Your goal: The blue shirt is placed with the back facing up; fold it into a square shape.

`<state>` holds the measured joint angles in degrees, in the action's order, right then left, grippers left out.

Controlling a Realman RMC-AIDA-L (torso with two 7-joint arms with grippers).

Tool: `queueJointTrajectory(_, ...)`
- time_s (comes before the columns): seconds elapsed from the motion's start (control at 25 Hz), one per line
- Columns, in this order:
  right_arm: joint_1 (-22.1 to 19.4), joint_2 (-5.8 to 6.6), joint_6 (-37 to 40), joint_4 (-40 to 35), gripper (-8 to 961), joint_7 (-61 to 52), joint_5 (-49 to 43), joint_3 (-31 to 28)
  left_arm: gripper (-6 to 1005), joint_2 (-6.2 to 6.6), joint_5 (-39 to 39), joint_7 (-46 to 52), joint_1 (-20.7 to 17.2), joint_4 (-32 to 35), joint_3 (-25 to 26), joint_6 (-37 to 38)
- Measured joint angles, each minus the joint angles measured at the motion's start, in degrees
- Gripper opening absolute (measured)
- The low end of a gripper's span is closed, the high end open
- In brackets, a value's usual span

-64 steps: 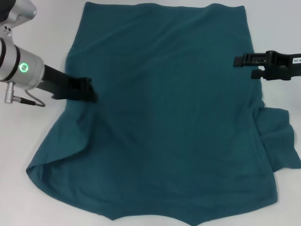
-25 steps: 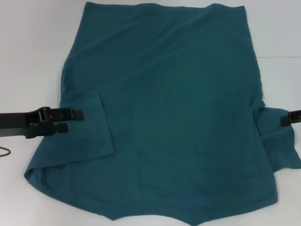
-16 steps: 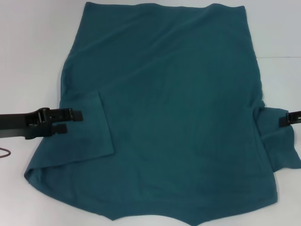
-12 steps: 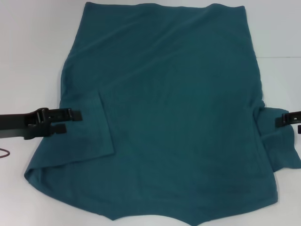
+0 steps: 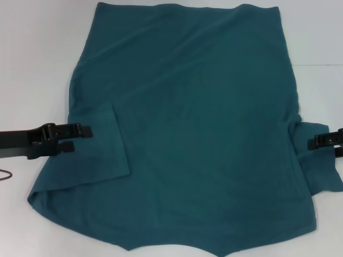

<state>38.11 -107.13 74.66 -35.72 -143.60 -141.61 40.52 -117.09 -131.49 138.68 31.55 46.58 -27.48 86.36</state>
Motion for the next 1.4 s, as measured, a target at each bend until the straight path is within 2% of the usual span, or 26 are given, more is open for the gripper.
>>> queueJointTrajectory(0.32,0.6,-1.14,-1.4,0.0,778,0.7,0.0,1.0,821,-0.10,0.0,0.0,0.0,-0.1,0.0,-0.2)
queueJointTrajectory(0.8,0.7,-1.24,-1.1,0.1,770,0.1,-0.2,1.0,821,-0.06,0.0,0.0,0.0,-0.1,0.0,-0.4)
queueJointTrajectory(1.0,0.8,-1.18,-1.1,0.1,532,-0.3,-1.3,0.9,821,-0.06,0.0,0.0,0.0,-0.1,0.0,-0.4)
queueJointTrajectory(1.12,0.8,-1.14,-1.1,0.1,324,-0.5,-1.5,0.9,821,-0.06,0.0,0.0,0.0,-0.1,0.1,-0.4)
queueJointTrajectory(1.32,0.9,-1.19,-1.3,0.1,80,-0.4,-2.8,1.0,822,-0.06,0.0,0.0,0.0,-0.1,0.1,-0.3)
queueJointTrajectory(1.4,0.9,-1.27,-1.4,-0.3,68,-0.2,-3.6,1.0,822,-0.06,0.0,0.0,-0.1,-0.1,0.1,-0.3)
